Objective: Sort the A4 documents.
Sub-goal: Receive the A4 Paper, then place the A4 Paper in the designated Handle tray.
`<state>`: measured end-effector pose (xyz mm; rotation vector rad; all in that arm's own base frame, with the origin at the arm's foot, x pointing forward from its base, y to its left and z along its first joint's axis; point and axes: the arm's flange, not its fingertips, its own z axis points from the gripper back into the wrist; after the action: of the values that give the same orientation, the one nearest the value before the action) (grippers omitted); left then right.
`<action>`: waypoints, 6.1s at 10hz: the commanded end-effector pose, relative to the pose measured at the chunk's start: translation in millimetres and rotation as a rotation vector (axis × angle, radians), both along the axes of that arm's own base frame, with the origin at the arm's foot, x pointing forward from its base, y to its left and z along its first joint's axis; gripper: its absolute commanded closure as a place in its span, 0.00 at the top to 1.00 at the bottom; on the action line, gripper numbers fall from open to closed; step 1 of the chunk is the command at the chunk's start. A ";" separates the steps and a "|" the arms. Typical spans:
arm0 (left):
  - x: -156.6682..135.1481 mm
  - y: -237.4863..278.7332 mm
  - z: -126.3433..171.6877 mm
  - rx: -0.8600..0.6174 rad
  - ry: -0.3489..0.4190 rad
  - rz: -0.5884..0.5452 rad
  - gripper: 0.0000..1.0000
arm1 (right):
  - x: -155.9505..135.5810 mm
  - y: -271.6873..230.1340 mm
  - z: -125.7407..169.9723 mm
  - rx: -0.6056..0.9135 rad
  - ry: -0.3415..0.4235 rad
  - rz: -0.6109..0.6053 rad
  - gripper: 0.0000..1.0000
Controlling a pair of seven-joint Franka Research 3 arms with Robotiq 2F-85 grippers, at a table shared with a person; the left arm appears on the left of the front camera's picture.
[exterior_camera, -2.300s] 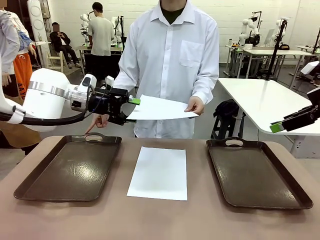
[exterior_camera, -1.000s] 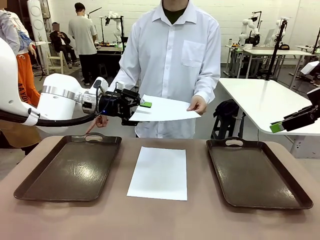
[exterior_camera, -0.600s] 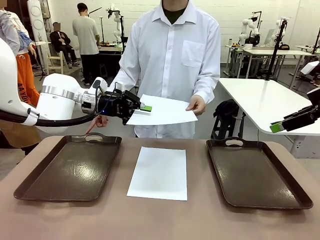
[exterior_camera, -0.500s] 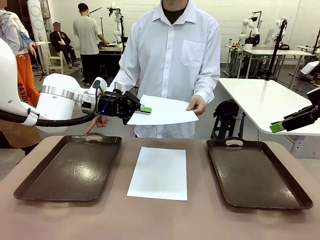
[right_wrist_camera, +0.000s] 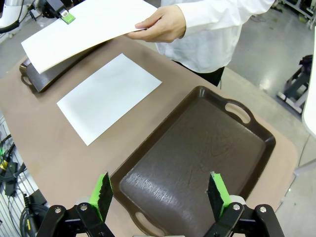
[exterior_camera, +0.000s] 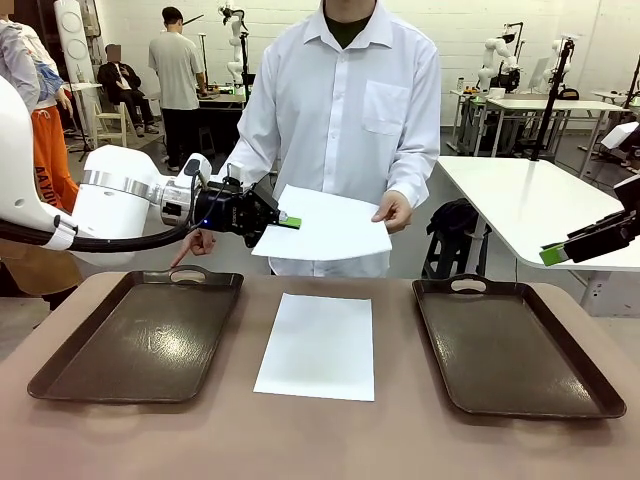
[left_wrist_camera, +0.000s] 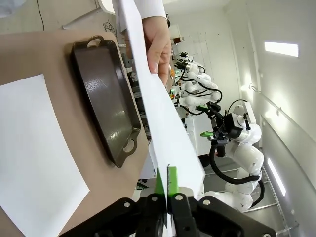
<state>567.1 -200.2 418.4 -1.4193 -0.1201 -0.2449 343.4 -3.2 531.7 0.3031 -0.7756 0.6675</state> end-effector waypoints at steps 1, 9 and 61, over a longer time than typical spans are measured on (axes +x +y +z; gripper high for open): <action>-4.8 -0.3 2.7 0.015 0.005 0.011 0.00 | 0.5 -0.6 -0.8 0.007 0.002 0.002 1.00; -0.3 0.2 2.1 0.000 -0.004 0.001 0.00 | 0.5 -0.6 -0.8 0.007 0.002 0.002 1.00; -5.4 245.7 -68.2 1.029 0.254 0.168 0.78 | 0.5 -0.6 -0.8 0.007 0.002 0.002 1.00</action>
<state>564.8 43.0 342.7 -0.4490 0.0948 0.0004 343.3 -4.0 532.0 0.2999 -0.7761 0.6651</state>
